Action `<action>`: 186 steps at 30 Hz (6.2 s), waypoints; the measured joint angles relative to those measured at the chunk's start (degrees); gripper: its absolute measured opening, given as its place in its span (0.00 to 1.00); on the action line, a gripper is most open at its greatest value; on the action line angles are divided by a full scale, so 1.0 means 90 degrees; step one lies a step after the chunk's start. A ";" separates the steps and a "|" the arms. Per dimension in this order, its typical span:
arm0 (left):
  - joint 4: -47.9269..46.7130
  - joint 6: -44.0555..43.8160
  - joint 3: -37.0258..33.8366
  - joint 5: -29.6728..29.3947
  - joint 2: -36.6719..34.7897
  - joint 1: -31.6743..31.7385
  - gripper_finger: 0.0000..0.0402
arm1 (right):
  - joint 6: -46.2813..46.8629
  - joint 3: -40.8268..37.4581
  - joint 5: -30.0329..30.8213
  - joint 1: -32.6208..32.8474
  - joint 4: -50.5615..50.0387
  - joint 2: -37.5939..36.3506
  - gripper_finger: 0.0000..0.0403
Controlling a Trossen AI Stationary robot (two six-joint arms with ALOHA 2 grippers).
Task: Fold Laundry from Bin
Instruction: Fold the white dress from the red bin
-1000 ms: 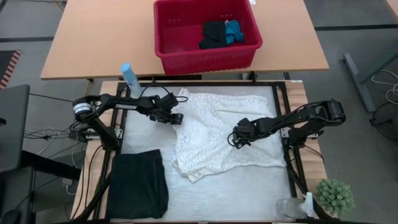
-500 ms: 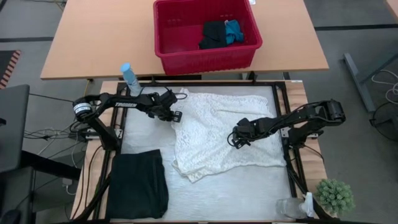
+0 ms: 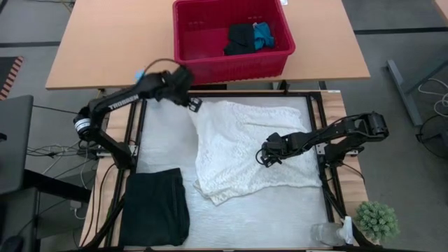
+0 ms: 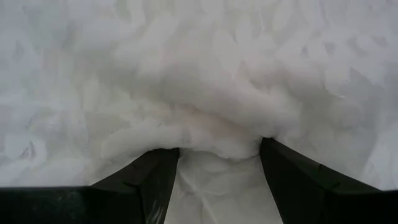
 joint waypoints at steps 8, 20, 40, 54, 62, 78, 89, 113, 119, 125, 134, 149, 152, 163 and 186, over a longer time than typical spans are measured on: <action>-0.1150 0.1282 0.1861 -0.0828 -0.0005 0.0071 0.00 | -0.0034 -0.0002 -0.0002 -0.0002 -0.0002 0.0000 0.65; -0.1904 0.3686 0.1924 -0.1311 0.0332 0.0320 0.09 | -0.0112 -0.0002 -0.0056 -0.0005 -0.0014 0.0000 0.65; -0.0740 -0.1456 -0.0865 0.1090 -0.1346 -0.1604 0.19 | -0.0366 -0.0002 0.0010 0.0102 0.0027 0.0000 0.65; 0.4461 -0.7596 -0.6101 0.1367 -0.3597 -0.3621 0.39 | -0.0712 -0.0007 0.0068 0.0137 0.0235 0.0000 0.65; 0.4923 -0.8513 -0.6590 0.0491 -0.3549 -0.3988 0.53 | -0.0716 -0.0007 0.0065 0.0138 0.0326 0.0000 0.65; 0.5828 -0.9411 -0.6591 0.0213 -0.2149 -0.3983 0.61 | -0.0669 -0.0005 0.0055 0.0138 0.0499 0.0000 0.65; 0.6016 -0.9374 -0.6590 -0.0039 -0.1783 -0.3470 0.47 | -0.0666 -0.0005 0.0041 0.0136 0.0498 0.0000 0.65; 0.4592 -0.8214 -0.6495 0.1934 -0.3703 -0.2730 0.00 | -0.0649 0.0000 -0.0065 0.0368 0.0433 0.0001 0.65; 0.2294 -0.7837 -0.6026 0.1823 -0.4438 -0.2731 0.00 | -0.0673 0.0005 -0.0043 0.0432 0.0485 0.0058 0.65; 0.2274 -0.7676 -0.6005 0.2837 -0.4482 -0.2794 0.00 | -0.0673 0.0005 -0.0024 0.0432 0.0489 0.0058 0.65; 0.2399 -0.7246 -0.6005 0.4101 -0.4589 -0.2897 0.00 | -0.0668 0.0005 -0.0031 0.0432 0.0452 0.0058 0.65; 0.2648 -0.6794 -0.6010 0.4254 -0.4765 -0.2997 0.16 | -0.0683 -0.0002 -0.0098 0.0427 0.0420 0.0058 0.65; 0.2227 -0.6590 -0.6010 0.4271 -0.4765 -0.3053 0.21 | -0.0692 -0.0005 -0.0107 0.0427 0.0439 0.0058 0.65; 0.4000 -0.7457 -0.5631 0.2607 -0.5308 -0.2463 0.28 | -0.1607 0.0854 0.0498 0.0327 0.0154 -0.0845 0.65; 0.6762 -0.3634 -0.5420 0.5488 -0.2223 0.1872 0.28 | -0.8224 0.3137 -0.1074 -0.5135 -0.0044 0.1266 0.65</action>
